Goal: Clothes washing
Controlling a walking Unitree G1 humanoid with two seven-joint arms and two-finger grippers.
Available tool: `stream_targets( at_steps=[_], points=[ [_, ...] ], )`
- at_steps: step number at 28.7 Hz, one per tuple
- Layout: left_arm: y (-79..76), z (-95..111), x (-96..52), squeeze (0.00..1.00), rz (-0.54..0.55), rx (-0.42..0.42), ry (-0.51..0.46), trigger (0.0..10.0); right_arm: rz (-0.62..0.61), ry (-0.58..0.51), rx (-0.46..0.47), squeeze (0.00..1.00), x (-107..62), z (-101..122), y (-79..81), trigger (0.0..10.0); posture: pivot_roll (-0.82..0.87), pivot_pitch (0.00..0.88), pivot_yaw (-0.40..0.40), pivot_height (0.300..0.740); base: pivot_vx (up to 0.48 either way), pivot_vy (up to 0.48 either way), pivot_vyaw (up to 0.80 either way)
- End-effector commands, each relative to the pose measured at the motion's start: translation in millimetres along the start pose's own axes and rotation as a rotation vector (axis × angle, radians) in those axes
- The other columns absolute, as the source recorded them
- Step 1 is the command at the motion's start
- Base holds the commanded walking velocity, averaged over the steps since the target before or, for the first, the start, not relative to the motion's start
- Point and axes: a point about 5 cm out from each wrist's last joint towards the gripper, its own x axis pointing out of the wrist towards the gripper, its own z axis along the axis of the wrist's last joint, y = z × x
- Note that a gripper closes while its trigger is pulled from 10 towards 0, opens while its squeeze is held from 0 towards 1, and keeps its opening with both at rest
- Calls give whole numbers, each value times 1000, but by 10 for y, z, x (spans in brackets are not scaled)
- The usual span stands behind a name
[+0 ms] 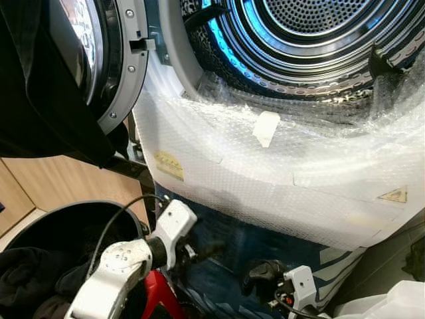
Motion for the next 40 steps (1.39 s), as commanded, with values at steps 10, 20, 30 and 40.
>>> stream_targets(
  at_steps=[10,20,30,40],
  points=[
    [194,-122,112,0,296,-76,-67,10000,24,-47,-48,0,-1,81,21,0,-66,0,37,740,0,0,0],
    [697,-295,-192,0,669,102,-54,10000,79,-90,-32,0,-40,56,191,0,-75,0,66,740,0,0,0],
    [690,-582,-524,0,811,80,12,10000,127,-110,-34,0,-38,122,278,0,-41,0,49,740,0,0,0],
    [714,-486,-396,0,802,90,-50,10000,363,-214,-133,0,-98,535,481,0,-38,0,10,740,0,0,0]
  ],
)
